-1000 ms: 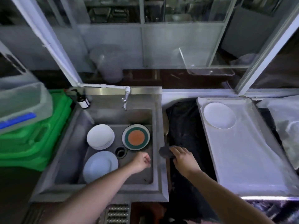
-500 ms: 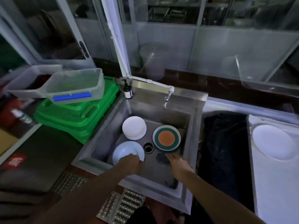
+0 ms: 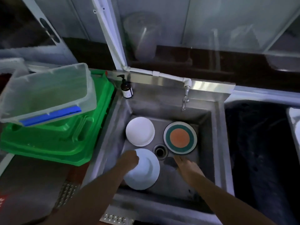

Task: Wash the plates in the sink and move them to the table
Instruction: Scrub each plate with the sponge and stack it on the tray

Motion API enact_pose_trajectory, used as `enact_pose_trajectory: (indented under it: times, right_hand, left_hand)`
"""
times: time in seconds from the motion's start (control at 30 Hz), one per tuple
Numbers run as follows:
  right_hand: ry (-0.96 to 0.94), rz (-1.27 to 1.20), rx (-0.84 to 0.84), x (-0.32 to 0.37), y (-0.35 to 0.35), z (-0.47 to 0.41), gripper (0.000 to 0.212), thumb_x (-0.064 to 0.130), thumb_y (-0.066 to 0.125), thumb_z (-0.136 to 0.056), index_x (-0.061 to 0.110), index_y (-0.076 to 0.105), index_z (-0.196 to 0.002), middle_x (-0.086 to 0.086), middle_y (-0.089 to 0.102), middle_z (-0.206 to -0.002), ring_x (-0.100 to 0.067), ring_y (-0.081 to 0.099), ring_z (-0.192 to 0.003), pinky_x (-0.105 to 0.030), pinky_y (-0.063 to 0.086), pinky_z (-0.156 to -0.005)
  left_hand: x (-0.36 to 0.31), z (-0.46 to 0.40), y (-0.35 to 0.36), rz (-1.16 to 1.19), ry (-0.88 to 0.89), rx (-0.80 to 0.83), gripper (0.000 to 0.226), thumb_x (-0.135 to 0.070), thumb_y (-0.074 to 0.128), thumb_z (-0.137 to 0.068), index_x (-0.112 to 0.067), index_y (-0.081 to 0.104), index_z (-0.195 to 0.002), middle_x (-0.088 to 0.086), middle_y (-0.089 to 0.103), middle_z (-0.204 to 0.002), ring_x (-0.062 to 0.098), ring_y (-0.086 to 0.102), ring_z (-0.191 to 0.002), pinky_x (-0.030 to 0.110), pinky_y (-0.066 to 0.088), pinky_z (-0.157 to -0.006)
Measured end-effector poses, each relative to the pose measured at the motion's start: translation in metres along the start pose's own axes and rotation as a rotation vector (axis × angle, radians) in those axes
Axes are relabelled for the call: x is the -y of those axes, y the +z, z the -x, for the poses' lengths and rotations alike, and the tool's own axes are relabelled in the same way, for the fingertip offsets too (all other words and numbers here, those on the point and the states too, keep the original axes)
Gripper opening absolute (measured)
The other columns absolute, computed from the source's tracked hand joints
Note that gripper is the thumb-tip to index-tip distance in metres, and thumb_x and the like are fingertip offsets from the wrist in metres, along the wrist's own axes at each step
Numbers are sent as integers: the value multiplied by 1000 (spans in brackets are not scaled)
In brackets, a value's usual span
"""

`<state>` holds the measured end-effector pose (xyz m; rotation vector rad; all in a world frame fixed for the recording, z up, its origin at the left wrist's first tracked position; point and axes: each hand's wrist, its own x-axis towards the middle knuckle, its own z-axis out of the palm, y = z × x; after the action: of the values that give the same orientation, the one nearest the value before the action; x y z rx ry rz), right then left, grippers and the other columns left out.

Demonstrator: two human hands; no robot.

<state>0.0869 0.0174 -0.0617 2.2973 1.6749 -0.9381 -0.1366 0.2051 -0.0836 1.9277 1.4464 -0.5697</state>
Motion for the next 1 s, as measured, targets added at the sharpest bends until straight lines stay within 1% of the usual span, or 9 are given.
enact_pose_trajectory:
  times: [0.17,0.23,0.33,0.4,0.5,0.7,0.8,0.9,1.0]
  right_hand:
    - [123,-10,26,28,14,-57,56,14,45,-100,19,31,-154,-6,41,-153,-32,43,-135,-42,39,-106]
    - [150,-29,25,34,25,-71,56,15,46,-99,19,34,-154,-5,45,-150,-31,45,-134,-42,41,-106]
    - [192,-67,26,39,43,-86,56,13,51,-96,19,41,-151,-5,51,-145,-33,52,-127,-44,45,-99]
    - [206,-74,42,41,51,-93,54,14,51,-96,19,42,-149,-5,52,-144,-33,53,-125,-46,46,-97]
    - [227,-64,77,42,56,-102,53,17,47,-99,20,37,-151,-4,47,-147,-32,48,-130,-46,42,-102]
    - [289,-105,88,40,57,-107,54,18,46,-100,21,34,-152,-3,45,-149,-30,45,-134,-43,39,-107]
    - [326,-130,82,37,58,-105,54,15,46,-100,21,34,-152,-2,46,-149,-28,45,-134,-42,38,-108]
    - [345,-136,75,33,59,-103,52,15,45,-101,20,35,-151,-1,46,-149,-27,45,-134,-41,40,-107]
    - [364,-129,84,29,60,-102,53,16,48,-99,21,36,-151,0,46,-148,-26,46,-131,-41,40,-105]
  left_hand:
    - [26,-90,-13,195,-83,29,27,-15,46,-103,-3,65,-118,15,67,-125,34,61,-118,33,46,-88]
    - [31,-124,-9,265,-117,62,28,-18,51,-102,0,68,-114,17,69,-120,35,63,-116,33,47,-85]
    - [32,-166,4,526,-277,67,33,-21,58,-95,-7,68,-122,13,71,-118,34,67,-103,30,52,-84]
    - [50,-213,33,724,-345,65,38,-13,57,-86,-6,65,-122,14,71,-111,29,65,-90,35,54,-77]
    - [74,-260,69,1017,-430,136,66,-13,53,-63,-8,61,-129,15,71,-113,36,71,-94,54,62,-80]
    - [73,-274,64,1301,-563,63,68,-14,52,-62,-14,63,-129,20,71,-117,48,70,-98,69,56,-83]
    - [63,-267,52,1388,-635,71,67,-19,58,-63,-15,61,-131,17,68,-123,44,69,-104,65,54,-90]
    - [40,-236,23,1441,-653,71,54,-23,66,-81,-15,59,-133,10,67,-127,35,67,-113,54,54,-100]
    - [33,-230,17,1528,-645,116,50,-28,74,-85,-18,62,-133,8,69,-127,29,69,-112,49,56,-98]
